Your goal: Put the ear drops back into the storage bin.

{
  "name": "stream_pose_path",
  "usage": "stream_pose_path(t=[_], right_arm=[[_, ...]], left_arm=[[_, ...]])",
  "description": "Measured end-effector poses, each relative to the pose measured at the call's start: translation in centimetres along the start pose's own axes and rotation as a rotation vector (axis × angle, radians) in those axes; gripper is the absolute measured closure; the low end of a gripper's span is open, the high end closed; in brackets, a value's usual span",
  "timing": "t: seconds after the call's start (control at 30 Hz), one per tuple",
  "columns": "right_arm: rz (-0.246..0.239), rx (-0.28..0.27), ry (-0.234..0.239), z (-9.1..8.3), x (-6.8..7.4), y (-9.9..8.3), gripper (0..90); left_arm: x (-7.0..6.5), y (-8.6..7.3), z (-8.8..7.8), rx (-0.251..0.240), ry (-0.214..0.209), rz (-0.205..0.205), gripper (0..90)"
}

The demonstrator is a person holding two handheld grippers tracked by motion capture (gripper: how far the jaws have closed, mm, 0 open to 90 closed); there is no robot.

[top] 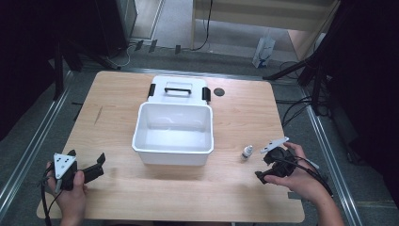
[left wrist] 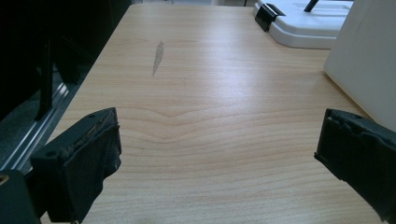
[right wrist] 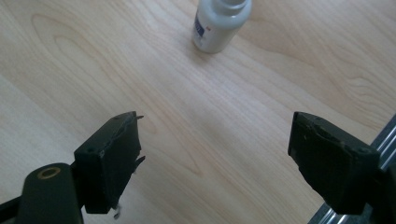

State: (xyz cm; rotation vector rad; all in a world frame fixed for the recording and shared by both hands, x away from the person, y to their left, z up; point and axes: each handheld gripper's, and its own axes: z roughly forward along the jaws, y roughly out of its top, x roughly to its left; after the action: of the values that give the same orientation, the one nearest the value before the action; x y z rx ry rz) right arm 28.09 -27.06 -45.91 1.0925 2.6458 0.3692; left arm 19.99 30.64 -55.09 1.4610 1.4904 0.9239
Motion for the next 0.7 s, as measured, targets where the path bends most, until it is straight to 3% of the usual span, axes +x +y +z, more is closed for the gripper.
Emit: stream_pose_path(t=[0.07,0.2,0.47,0.7], right_arm=[[-0.019,0.055,0.002,0.3,-0.1,0.6,16.7],[-0.017,0.100,-0.006,0.5,-0.8,1.3,17.1],[0.028,0.126,-0.009,0.7,-1.8,2.4,18.9],[0.030,0.127,0.010,1.1,-1.8,3.8,20.2]], left_arm=[[0.0,0.0,0.0,0.001,0.000,0.000,0.5],[0.0,0.0,0.0,0.001,0.000,0.000,0.5],[0.0,0.0,0.0,0.002,0.000,-0.001,0.5],[0.0,0.0,0.0,-0.002,-0.003,-0.004,0.5]])
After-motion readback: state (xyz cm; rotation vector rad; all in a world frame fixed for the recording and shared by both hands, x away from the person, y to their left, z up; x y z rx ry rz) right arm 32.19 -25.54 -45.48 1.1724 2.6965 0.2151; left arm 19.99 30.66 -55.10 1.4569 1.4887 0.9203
